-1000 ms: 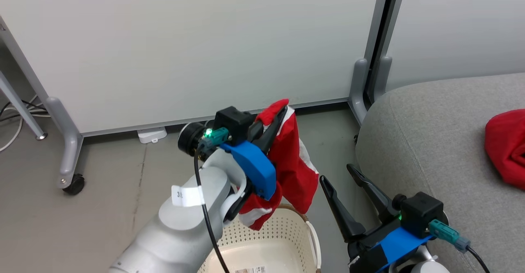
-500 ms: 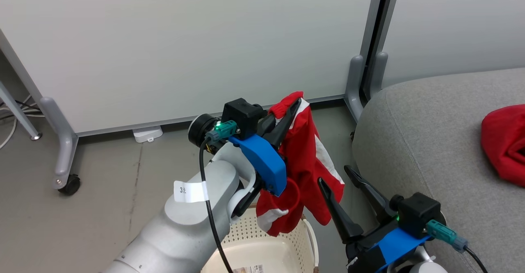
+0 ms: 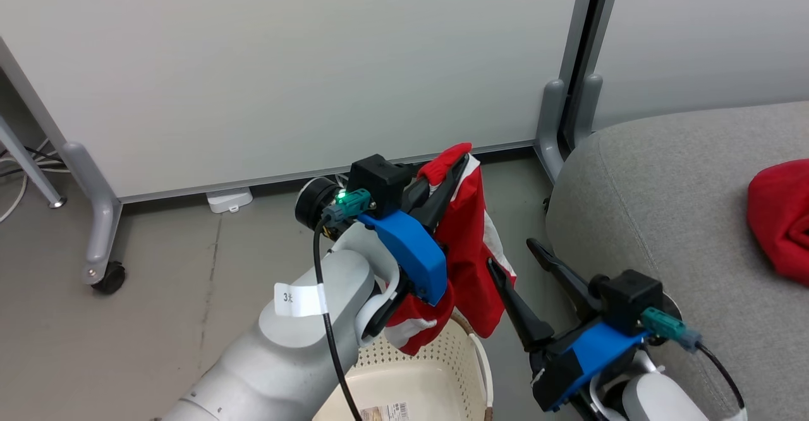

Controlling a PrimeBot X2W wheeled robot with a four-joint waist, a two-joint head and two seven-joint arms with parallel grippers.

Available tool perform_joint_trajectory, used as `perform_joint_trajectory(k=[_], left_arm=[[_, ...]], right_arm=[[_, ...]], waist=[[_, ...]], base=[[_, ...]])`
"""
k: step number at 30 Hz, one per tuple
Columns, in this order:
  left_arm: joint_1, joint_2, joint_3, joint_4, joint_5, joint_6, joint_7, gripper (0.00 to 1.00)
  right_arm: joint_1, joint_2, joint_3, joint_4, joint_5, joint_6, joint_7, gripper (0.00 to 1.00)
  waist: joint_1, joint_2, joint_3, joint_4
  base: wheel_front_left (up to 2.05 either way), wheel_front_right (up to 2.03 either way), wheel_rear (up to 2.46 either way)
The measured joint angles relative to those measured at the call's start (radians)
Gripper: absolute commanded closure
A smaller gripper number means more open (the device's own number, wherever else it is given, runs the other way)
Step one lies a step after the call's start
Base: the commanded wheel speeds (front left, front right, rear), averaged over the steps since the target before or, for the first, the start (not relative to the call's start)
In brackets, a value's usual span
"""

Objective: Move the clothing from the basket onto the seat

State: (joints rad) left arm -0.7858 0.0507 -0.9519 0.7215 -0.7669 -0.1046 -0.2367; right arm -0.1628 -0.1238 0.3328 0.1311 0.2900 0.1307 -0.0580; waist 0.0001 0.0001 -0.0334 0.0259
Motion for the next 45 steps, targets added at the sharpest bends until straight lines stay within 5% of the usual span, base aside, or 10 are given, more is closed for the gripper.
perform_joint_trajectory(k=[27, 38, 39, 40, 41, 45], left_arm=[[-0.042, 0.0, -0.091, 0.003, -0.053, 0.016, -0.012, 1.0], [-0.056, 0.0, -0.128, 0.003, -0.078, 0.016, -0.013, 1.0], [-0.056, 0.0, -0.131, 0.004, -0.078, 0.016, -0.013, 1.0], [-0.057, 0.0, -0.133, 0.004, -0.08, 0.016, -0.016, 1.0], [-0.057, 0.0, -0.135, 0.005, -0.081, 0.016, -0.017, 1.0], [-0.057, 0.0, -0.142, 0.008, -0.088, 0.017, -0.018, 1.0]], right_arm=[[-0.478, 0.053, 0.173, 0.663, 0.058, 0.0, -0.095, 0.0], [-0.582, 0.069, 0.316, 0.814, 0.181, 0.0, -0.138, 0.02], [-0.585, 0.069, 0.332, 0.818, 0.197, 0.0, -0.138, 0.58], [-0.588, 0.07, 0.346, 0.823, 0.209, 0.0, -0.139, 0.91], [-0.59, 0.071, 0.357, 0.829, 0.223, 0.0, -0.145, 1.0], [-0.597, 0.072, 0.401, 0.843, 0.27, 0.0, -0.158, 1.0]], waist=[[0.0001, -0.0001, 0.049, 0.029], [0.0001, -0.0001, 0.048, 0.034], [0.0, 0.0, 0.047, 0.035], [0.0, -0.0001, 0.046, 0.035], [0.0, 0.0, 0.045, 0.036], [0.0, 0.0, 0.041, 0.036]], base=[[0.0, 0.0, 0.0], [0.0, 0.0, 0.0], [0.0, 0.0, 0.0], [0.0, 0.0, 0.0], [0.0, 0.0, 0.0], [0.0, 0.0, 0.0]])
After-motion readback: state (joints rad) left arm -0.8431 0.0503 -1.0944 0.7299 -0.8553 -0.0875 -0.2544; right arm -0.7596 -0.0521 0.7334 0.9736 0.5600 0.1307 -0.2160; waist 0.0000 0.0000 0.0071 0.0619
